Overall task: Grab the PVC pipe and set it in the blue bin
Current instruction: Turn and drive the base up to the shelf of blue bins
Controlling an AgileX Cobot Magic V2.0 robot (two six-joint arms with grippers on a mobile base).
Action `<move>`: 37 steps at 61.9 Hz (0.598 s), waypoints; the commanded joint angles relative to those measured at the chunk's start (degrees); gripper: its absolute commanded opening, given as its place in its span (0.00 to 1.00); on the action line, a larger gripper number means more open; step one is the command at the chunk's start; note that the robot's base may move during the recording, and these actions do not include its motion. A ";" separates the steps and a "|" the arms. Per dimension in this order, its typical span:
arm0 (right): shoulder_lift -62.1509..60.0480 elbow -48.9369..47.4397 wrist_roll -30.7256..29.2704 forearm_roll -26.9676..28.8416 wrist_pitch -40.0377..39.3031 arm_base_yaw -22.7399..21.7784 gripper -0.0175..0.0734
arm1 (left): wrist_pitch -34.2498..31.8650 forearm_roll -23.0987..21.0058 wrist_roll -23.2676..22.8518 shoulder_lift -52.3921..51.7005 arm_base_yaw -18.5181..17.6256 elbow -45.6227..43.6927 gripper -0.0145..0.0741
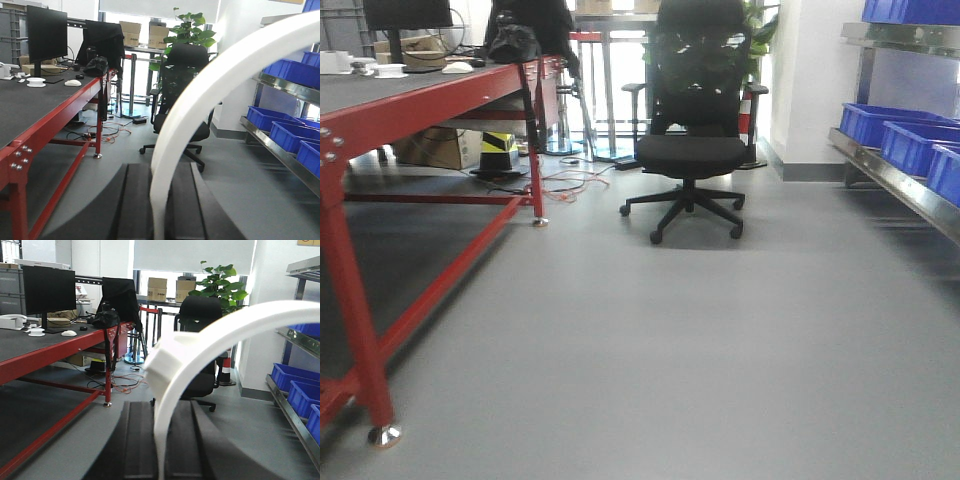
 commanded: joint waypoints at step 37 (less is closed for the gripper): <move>-0.06 0.20 -0.22 -0.43 -1.41 0.13 0.02 | -1.12 0.05 -0.50 -0.32 -0.08 -0.13 0.04</move>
